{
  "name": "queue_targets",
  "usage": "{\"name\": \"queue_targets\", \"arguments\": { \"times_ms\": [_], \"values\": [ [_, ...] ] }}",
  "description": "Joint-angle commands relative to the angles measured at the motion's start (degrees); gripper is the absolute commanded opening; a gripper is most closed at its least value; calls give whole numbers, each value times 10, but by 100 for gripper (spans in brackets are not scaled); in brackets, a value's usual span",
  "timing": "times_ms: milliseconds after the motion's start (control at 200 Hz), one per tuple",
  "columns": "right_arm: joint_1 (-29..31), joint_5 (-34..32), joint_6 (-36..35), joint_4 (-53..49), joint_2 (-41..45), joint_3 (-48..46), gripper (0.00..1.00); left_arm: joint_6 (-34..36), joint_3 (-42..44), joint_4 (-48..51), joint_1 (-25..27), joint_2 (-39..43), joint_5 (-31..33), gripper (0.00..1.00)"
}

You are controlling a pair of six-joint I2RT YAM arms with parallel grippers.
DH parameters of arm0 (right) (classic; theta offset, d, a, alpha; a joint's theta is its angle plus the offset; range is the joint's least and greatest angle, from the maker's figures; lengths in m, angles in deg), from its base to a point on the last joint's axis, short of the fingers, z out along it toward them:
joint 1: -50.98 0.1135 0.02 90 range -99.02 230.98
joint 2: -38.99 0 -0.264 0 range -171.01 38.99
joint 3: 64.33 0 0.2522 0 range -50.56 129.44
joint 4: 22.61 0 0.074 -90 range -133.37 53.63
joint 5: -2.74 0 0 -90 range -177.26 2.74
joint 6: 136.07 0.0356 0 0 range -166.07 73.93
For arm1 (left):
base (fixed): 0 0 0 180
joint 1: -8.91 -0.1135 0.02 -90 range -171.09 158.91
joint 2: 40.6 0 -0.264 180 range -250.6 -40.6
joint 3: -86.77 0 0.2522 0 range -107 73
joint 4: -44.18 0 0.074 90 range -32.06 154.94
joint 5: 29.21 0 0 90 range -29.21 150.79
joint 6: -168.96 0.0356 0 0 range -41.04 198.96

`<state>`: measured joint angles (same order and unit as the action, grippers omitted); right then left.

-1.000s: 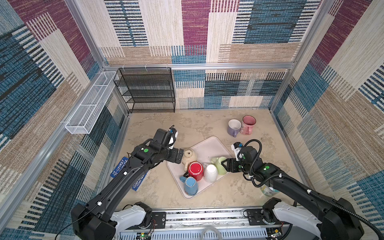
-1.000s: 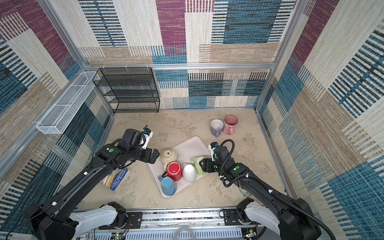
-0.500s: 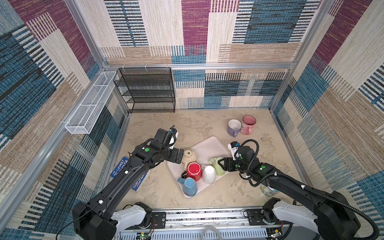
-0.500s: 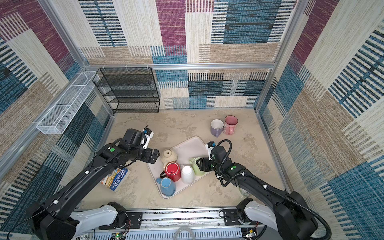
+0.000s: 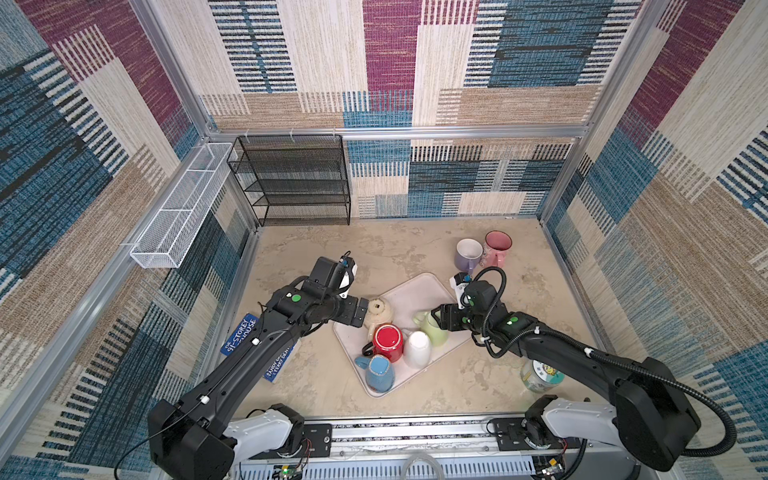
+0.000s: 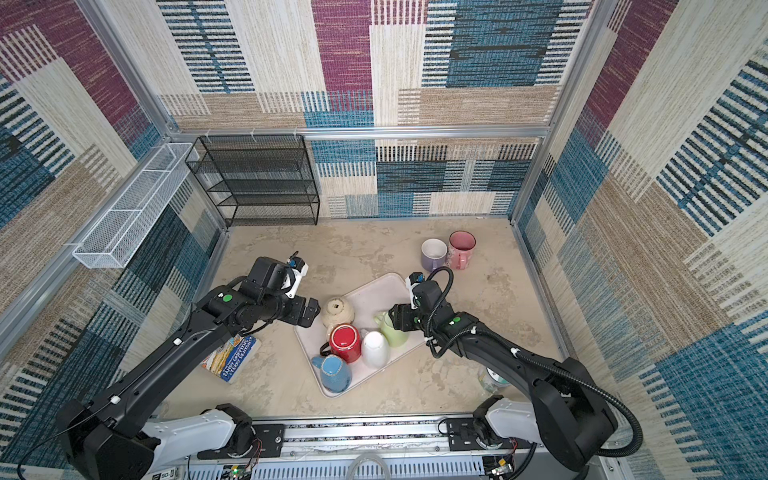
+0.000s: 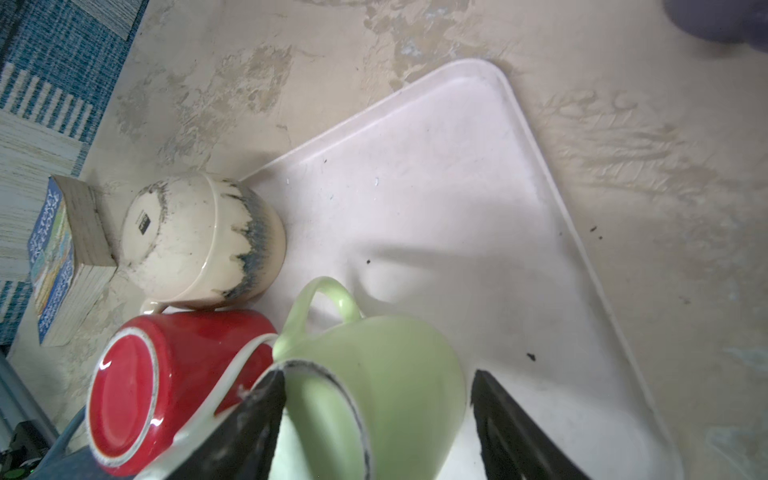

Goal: Turn the mug right side up
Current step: 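Lower the right gripper onto the light green mug on the tray and grasp it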

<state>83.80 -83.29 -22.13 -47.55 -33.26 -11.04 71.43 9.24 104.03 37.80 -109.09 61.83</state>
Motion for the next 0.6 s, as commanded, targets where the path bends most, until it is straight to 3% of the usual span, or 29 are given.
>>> {"name": "queue_targets", "arguments": {
  "times_ms": [0, 200, 346, 596],
  "values": [
    [0, -45, -25, -42, -5, 20, 73, 9, -3, 1, -1, 0, -7, 100],
    [0, 9, -43, -63, 41, 26, 75, 9, -3, 1, 0, 0, -9, 100],
    [2, 59, -45, -80, 97, 1, 83, 9, -4, 1, 0, 1, -10, 100],
    [26, 57, -9, -76, 134, -47, 88, 7, -4, 1, 0, 3, -12, 100]
  ]
}}
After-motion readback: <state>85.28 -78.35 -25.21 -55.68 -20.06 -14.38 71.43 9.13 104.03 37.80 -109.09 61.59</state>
